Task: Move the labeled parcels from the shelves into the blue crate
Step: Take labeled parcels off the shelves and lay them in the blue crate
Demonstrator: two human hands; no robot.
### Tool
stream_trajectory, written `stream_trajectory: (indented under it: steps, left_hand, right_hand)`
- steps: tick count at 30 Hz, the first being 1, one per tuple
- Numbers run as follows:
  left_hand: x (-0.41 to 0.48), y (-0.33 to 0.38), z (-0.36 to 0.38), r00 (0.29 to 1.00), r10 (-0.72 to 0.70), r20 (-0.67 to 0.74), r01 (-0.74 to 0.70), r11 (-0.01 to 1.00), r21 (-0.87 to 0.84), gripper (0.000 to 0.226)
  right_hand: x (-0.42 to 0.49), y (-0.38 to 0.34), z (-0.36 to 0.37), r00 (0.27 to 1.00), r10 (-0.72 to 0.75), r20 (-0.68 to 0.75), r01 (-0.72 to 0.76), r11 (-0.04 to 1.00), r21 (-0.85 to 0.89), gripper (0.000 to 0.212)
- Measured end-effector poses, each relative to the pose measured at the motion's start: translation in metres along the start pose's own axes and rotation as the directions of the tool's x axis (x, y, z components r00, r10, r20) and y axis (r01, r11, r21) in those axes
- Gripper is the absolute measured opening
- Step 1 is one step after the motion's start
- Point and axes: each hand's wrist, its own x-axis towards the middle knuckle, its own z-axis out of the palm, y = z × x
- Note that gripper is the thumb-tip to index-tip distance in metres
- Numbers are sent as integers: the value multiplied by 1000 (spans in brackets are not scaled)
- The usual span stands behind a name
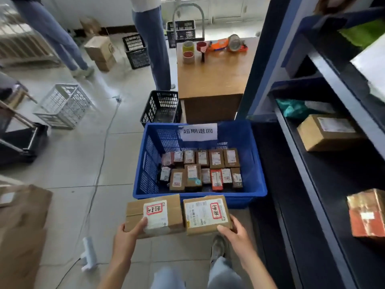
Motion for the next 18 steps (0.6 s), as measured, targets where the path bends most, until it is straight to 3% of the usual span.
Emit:
stream_trajectory:
  steps: [6,10,18]
  left_hand:
    - [25,12,26,996,-70,-50,71,997,25,53]
    - [65,25,37,996,-88,-7,88,995,55,73]
    - [203,67,61,954,-242,176,213,962,171,83]
  right_hand:
    - [64,-21,0,991,109,74,-100,988,-118,58]
    - [95,-39,8,979,178,94,-160,972,-173,59]
    - [179,-79,44,951,294,-98,-307,939,-154,67]
